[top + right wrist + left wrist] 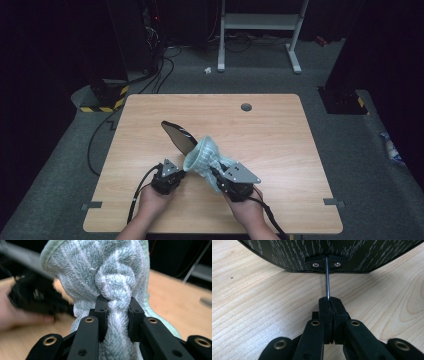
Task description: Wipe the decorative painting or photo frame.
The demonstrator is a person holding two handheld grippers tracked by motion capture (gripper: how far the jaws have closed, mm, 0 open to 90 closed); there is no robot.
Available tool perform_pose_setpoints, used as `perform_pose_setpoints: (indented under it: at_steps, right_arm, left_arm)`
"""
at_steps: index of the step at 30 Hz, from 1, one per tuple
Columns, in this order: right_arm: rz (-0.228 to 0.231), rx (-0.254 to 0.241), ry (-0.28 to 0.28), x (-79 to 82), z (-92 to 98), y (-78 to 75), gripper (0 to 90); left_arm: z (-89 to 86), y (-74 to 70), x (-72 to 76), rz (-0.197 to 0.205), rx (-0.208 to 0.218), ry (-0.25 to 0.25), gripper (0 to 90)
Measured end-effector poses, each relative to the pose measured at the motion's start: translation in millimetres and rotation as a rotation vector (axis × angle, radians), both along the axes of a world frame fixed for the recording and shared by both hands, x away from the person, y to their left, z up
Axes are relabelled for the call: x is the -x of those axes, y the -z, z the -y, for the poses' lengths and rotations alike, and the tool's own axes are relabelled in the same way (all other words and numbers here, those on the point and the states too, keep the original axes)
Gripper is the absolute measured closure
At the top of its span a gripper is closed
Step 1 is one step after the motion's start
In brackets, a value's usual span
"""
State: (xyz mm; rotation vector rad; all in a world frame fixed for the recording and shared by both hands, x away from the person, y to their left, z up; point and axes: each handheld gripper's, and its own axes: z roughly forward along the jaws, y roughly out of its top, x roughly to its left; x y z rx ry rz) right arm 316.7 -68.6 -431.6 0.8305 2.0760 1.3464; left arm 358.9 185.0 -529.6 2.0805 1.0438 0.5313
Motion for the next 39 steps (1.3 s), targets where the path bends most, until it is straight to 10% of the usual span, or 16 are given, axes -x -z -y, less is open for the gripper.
perform_pose_setpoints:
  at_steps: [7, 16, 27, 39]
  right_arm:
    - [0.082, 0.010, -0.024, -6.6, -22.8, -34.8, 74.9]
    - [0.050, 0.011, 0.005, -3.5, -7.6, -5.1, 75.0]
    - [-0.207, 0.097, 0.046, -20.2, 4.7, 78.9, 75.1]
    - [-0.311, 0.124, 0.059, -42.7, -4.8, 87.9, 75.1]
  left_arm:
    - [0.9, 0.2, 0.1, 0.003, 0.005, -0.003, 88.4]
    - [1.4, 0.3, 0.3, 0.002, 0.001, 0.000, 88.3]
    - [1.6, 0.1, 0.4, 0.009, -0.009, 0.002, 88.3]
    - [2.0, 0.2, -0.3, 0.006, 0.001, -0.007, 88.0]
